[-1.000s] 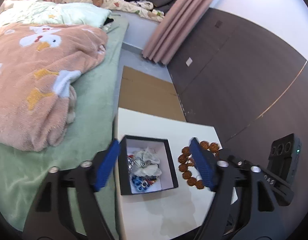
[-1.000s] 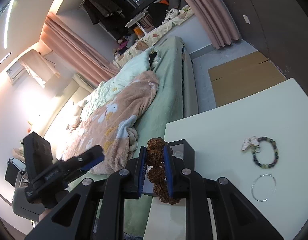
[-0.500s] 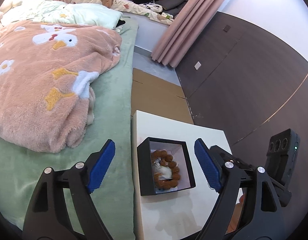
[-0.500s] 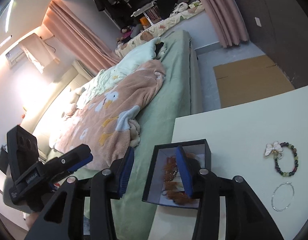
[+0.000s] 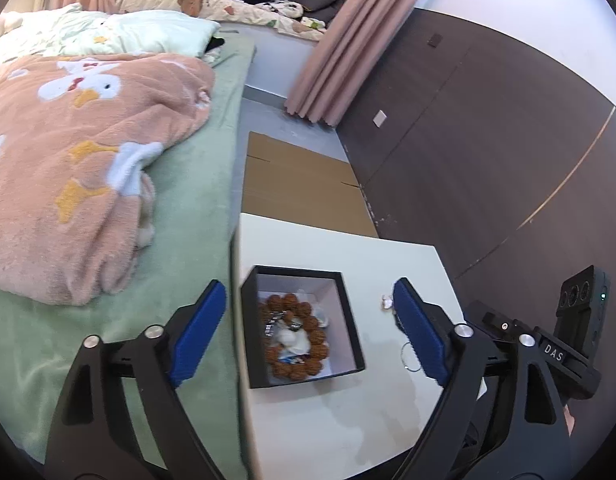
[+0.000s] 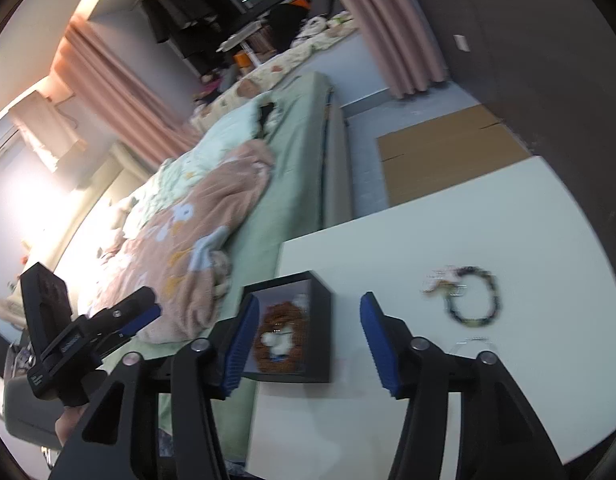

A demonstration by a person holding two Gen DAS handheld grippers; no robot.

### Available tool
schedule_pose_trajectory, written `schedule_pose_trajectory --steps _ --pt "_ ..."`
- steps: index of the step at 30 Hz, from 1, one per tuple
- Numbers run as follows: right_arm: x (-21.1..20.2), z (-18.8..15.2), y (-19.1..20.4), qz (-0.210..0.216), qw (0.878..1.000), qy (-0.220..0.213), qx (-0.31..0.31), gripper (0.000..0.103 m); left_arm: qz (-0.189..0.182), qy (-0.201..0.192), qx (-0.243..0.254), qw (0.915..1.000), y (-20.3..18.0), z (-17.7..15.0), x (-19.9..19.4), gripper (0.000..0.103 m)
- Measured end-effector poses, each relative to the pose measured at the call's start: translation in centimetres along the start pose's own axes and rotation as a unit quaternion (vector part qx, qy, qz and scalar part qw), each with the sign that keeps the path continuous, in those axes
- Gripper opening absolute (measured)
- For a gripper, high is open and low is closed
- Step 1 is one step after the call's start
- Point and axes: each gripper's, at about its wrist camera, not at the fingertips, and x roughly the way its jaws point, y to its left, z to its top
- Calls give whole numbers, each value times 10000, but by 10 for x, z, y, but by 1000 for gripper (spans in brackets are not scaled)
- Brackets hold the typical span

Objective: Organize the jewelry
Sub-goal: 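Lower the brown bead bracelet into the black box and open the right tool, then move the left tool to the pearl butterfly charm and close on it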

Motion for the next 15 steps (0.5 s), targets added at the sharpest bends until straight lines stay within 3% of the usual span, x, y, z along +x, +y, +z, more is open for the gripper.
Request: schedule_pose_trajectory --steps 2,8,10,15 --pt "-5 2 -12 -69 9999 8 73 54 -15 20 91 10000 -10 -2 5 89" --pt "-20 1 -41 -360 9991 46 239 79 -92 248 356 9990 -42 -8 27 89" --pt "-25 1 -54 -477 9983 49 317 88 -106 330 494 9982 -54 -12 34 94" --pt "-34 1 -83 -678 9963 106 509 92 -172 564 852 9946 -90 -21 58 97"
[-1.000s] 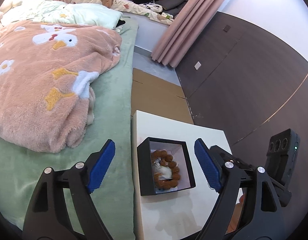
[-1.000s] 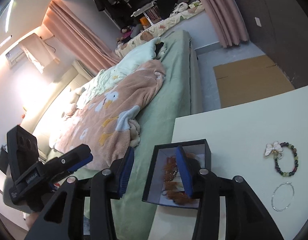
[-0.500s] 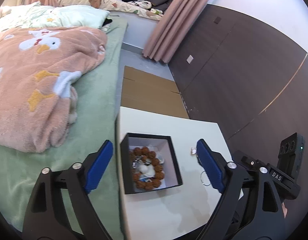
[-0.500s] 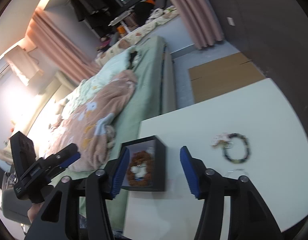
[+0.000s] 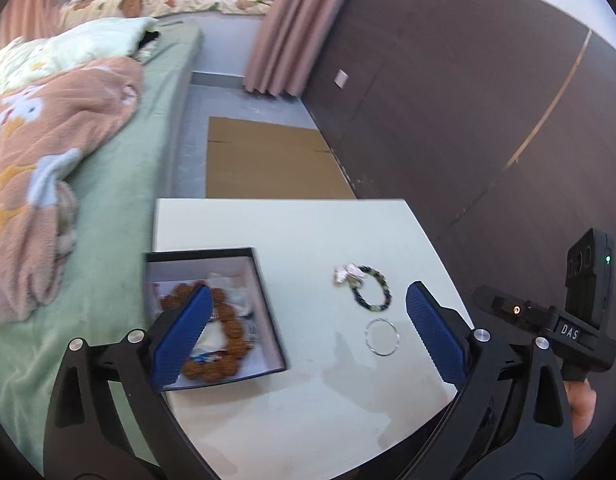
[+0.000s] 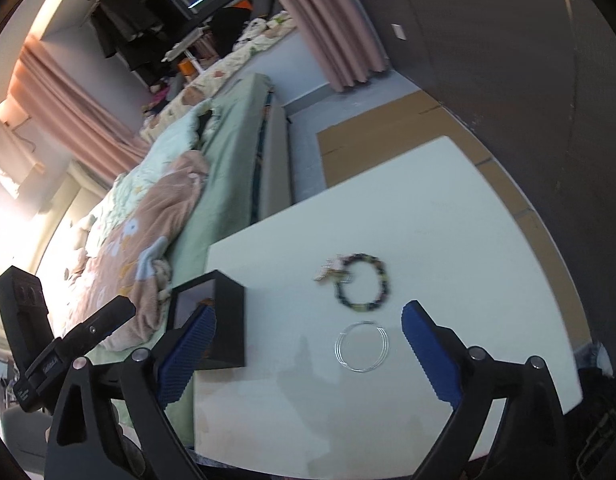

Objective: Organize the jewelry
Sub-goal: 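Move the left tool to the pearl butterfly charm and close on it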

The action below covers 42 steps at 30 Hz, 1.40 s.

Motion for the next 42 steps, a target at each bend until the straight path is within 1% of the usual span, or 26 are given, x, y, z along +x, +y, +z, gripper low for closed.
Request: schedule_pose_trajectory --steps 3,8,11,14,17,19,20,23,25,28,30,31,33,35,38,40,41,42 --pt "-3 0 -16 -59 9999 48 81 95 -86 122 102 9998 -15 0 13 96" --pt "-6 0 -41 -184 9995 75 237 95 -14 312 303 9991 -38 0 36 96" --pt "-10 1 -51 -166 9995 57 270 95 76 400 350 9986 -47 2 50 96" --pt "-11 4 -58 -127 9995 42 300 95 78 568 323 9978 -52 4 69 94" --pt "-7 5 -68 -162 9991 68 382 94 103 730 227 9970 -56 7 89 89" --pt "-1 7 -76 -273 9985 93 473 88 127 850 186 9961 -60 8 105 85" --pt "3 8 -81 -361 9978 132 533 87 142 890 186 9958 -61 8 110 84" --pt "14 11 -89 -473 9964 200 670 81 228 1021 220 9943 -67 8 131 79" --pt "21 13 -92 -508 9957 267 722 75 275 1108 210 9932 -69 8 143 74" --pt "27 16 -94 -518 9952 306 768 69 364 1233 214 9915 -72 7 161 73" --pt "29 18 -97 -520 9948 313 823 69 415 1275 201 9908 -73 6 169 71" --pt "30 18 -98 -524 9947 311 830 69 455 1283 183 9905 -72 6 172 67" --pt "30 20 -98 -555 9946 299 828 69 515 1336 148 9896 -71 5 178 63" --pt "29 21 -99 -585 9946 283 806 69 574 1389 149 9885 -71 4 183 62" --pt "28 22 -100 -633 9943 271 810 69 647 1452 179 9871 -72 1 190 56" --pt "29 22 -100 -646 9942 282 809 69 702 1494 167 9861 -71 -1 193 45" --pt "30 22 -99 -653 9943 288 794 69 752 1477 178 9860 -71 -2 194 43" --pt "30 22 -98 -658 9943 292 781 69 787 1465 183 9859 -71 -2 194 40"
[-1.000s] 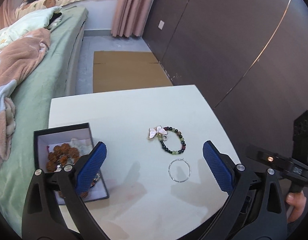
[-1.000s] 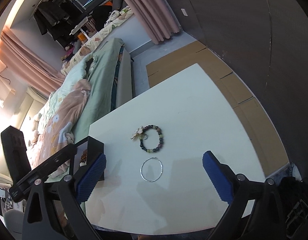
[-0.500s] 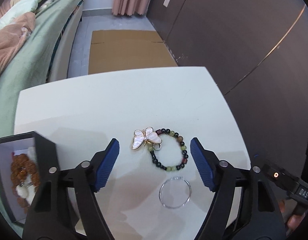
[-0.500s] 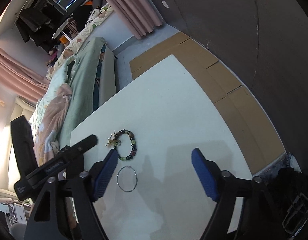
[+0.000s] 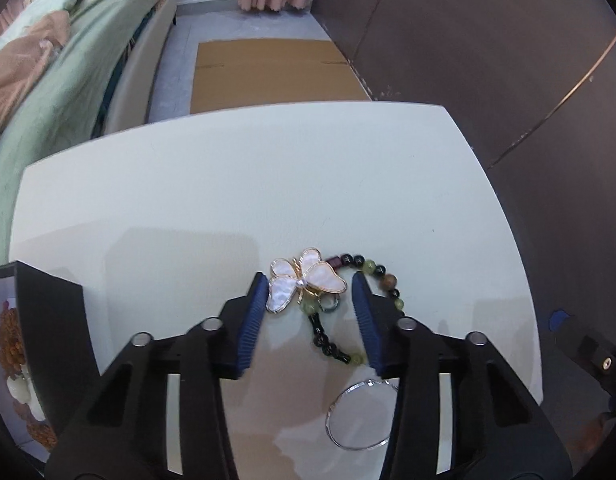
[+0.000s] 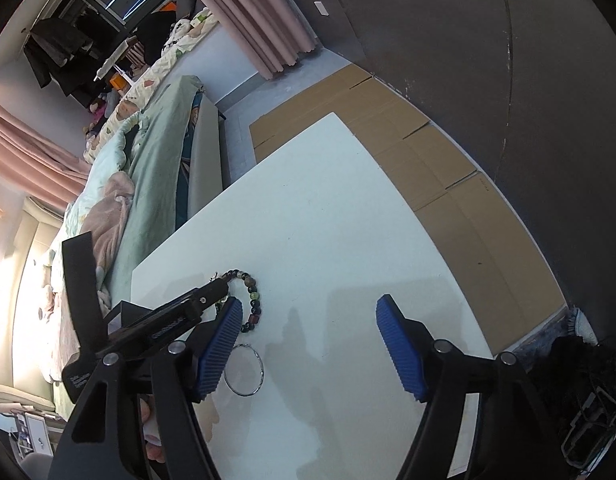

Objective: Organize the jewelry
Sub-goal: 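Move the left tool to the pearl butterfly charm and close on it, then carry the butterfly charm toward the box with the left tool while the right tool grasps the bead strand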

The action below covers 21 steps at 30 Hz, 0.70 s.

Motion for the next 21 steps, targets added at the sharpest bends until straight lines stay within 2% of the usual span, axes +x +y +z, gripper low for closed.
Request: schedule_pose_trajectory --steps 6,12,21 --pt "10 -2 10 24 9999 115 -76 64 -164 -112 -160 9997 11 -2 -11 39" --pt "22 -3 23 47 9997 196 -127 60 -318 -268 -207 9989 28 -4 -38 39" --pt "49 -6 48 -85 9985 363 -392 42 -517 -470 -285 9971 52 -8 -66 39"
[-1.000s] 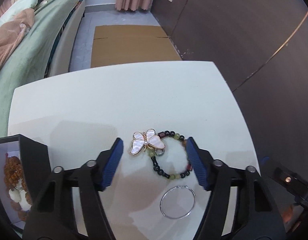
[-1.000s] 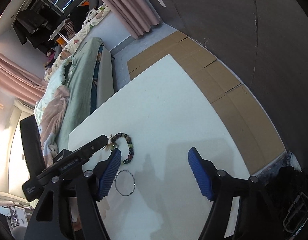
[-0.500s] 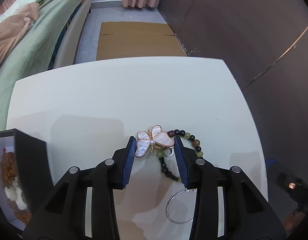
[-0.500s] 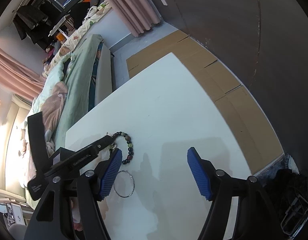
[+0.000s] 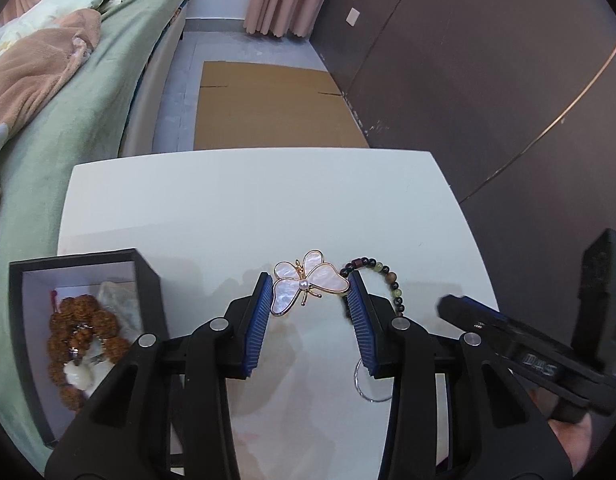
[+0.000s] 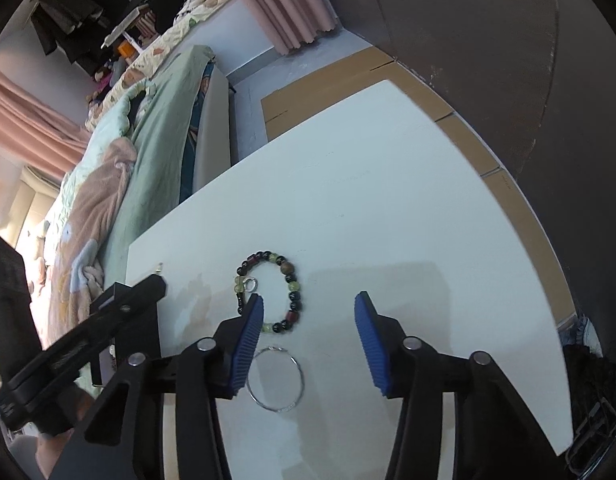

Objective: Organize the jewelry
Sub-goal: 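Carry the butterfly charm toward the box with the left tool while the right tool grasps the bead strand, then lower the beaded bracelet into the black box and open the right tool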

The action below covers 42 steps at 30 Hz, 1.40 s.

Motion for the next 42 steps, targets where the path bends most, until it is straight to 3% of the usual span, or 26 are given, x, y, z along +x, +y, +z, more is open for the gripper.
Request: schedule_pose_trajectory --steps 11,14,16,20,33,35,36,37,42 --pt "39 -1 37 -629 9964 100 -567 29 -191 -336 0 9993 20 3 -43 39" --pt "48 -3 41 -778 9947 156 -654 20 -191 -419 -44 9989 31 3 -53 39" --pt "49 -3 43 -1034 9914 174 -782 8 -175 -452 -64 9988 38 4 -58 39" --pt "44 -2 36 -722 9956 215 -561 8 -159 -487 -124 9986 53 2 -69 39" --pt "-2 -13 67 -167 9966 -392 -709 8 -45 -539 -334 9980 87 -7 -100 39" --pt "-11 -14 75 -55 9958 -494 -773 8 -46 -484 -384 9981 91 -8 -104 46" --pt "-14 -14 79 -16 9953 -530 -805 8 -67 -482 -395 9980 92 -9 -105 64" --pt "-18 -14 83 25 9949 -561 -837 8 -104 -555 -393 9976 94 -11 -111 72" --pt "-32 -22 104 319 9924 -699 -962 8 -51 -681 -458 9966 103 -17 -129 77"
